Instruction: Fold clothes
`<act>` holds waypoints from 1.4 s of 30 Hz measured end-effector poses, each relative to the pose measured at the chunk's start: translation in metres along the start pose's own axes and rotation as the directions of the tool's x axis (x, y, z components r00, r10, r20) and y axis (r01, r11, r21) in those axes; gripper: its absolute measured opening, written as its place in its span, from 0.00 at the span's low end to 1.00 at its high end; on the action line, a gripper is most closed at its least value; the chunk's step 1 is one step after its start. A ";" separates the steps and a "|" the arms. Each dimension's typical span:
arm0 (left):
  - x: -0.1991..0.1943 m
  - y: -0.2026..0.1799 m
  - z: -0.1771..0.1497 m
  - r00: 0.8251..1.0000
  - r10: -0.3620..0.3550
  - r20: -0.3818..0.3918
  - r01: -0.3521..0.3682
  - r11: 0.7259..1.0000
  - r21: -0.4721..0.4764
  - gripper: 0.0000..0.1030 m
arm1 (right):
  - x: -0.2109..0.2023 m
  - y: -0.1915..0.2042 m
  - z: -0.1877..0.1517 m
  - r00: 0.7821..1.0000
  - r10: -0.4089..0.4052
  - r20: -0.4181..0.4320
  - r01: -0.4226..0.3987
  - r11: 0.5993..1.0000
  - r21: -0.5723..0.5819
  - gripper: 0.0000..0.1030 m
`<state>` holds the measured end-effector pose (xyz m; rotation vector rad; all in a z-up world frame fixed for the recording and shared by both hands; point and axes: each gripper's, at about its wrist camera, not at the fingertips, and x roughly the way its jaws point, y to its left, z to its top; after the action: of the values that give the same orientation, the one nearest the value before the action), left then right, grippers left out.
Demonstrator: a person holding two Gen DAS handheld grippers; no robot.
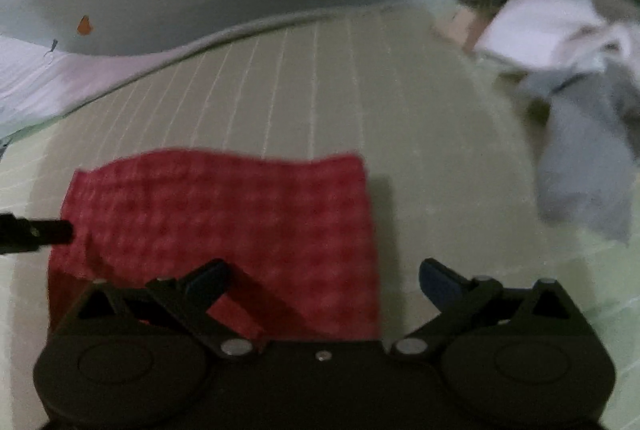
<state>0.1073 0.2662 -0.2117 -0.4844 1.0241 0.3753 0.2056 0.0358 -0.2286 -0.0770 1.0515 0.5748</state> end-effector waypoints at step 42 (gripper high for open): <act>-0.139 -0.067 -0.124 0.989 -0.070 0.127 0.058 0.994 0.097 0.22 | -0.145 0.074 -0.079 0.939 0.332 0.091 -0.269 0.871 -0.412 0.10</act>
<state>-0.0132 0.1327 -0.1293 -0.4030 0.8933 0.2967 0.0541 0.0134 -0.1326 -0.2201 0.7819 1.0601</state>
